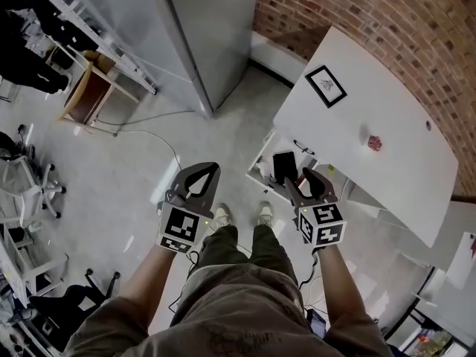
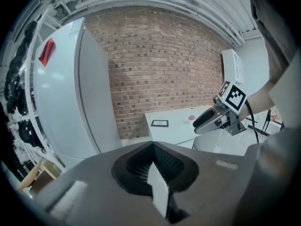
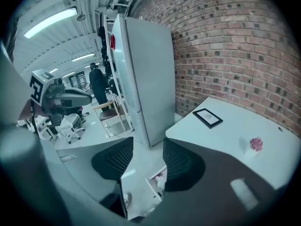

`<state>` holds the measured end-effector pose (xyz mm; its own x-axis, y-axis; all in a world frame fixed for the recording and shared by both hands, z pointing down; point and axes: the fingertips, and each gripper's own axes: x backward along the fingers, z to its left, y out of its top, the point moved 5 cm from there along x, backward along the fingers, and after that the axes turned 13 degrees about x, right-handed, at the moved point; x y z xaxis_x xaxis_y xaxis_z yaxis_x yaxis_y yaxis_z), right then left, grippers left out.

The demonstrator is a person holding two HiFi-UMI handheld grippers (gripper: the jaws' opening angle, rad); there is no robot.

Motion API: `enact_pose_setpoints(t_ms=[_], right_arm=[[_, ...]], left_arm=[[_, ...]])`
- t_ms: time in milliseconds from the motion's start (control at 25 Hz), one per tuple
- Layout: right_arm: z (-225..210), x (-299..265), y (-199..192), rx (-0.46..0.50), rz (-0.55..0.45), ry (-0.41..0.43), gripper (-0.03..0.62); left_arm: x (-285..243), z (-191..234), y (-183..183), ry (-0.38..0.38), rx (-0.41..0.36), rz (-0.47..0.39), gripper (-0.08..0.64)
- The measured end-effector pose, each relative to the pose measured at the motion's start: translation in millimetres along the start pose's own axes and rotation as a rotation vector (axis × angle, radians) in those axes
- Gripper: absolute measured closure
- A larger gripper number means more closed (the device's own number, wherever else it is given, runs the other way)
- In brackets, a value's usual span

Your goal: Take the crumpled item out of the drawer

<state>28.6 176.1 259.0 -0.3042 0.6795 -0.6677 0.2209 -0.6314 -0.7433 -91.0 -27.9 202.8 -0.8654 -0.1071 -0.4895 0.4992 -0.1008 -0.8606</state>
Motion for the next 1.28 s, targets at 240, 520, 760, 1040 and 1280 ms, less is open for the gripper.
enact_pose_setpoints(t_ms=[240,520,760,1040,1280], right_arm=[[-3,-57,-45,-0.002,0.095,0.051,0.365],[-7,-125,-116,-0.012,0.204,0.112,0.368],[-11,-191,-174,-0.042,0.298,0.139,0.370],[-11,-261,-229,-0.029,0.360,0.175,0.371],[-7,-310,-280,-0.017,0.412,0.206,0.373]], left_arm=[[-40,12,-50,0.001,0.024,0.078,0.559],[-92,27,-125,0.016,0.068,0.180,0.560],[-135,39,-186,0.004,0.111,0.259,0.559],[-184,50,-247,-0.017,0.131,0.311,0.560],[-225,63,-300,-0.022,0.133,0.341,0.560]])
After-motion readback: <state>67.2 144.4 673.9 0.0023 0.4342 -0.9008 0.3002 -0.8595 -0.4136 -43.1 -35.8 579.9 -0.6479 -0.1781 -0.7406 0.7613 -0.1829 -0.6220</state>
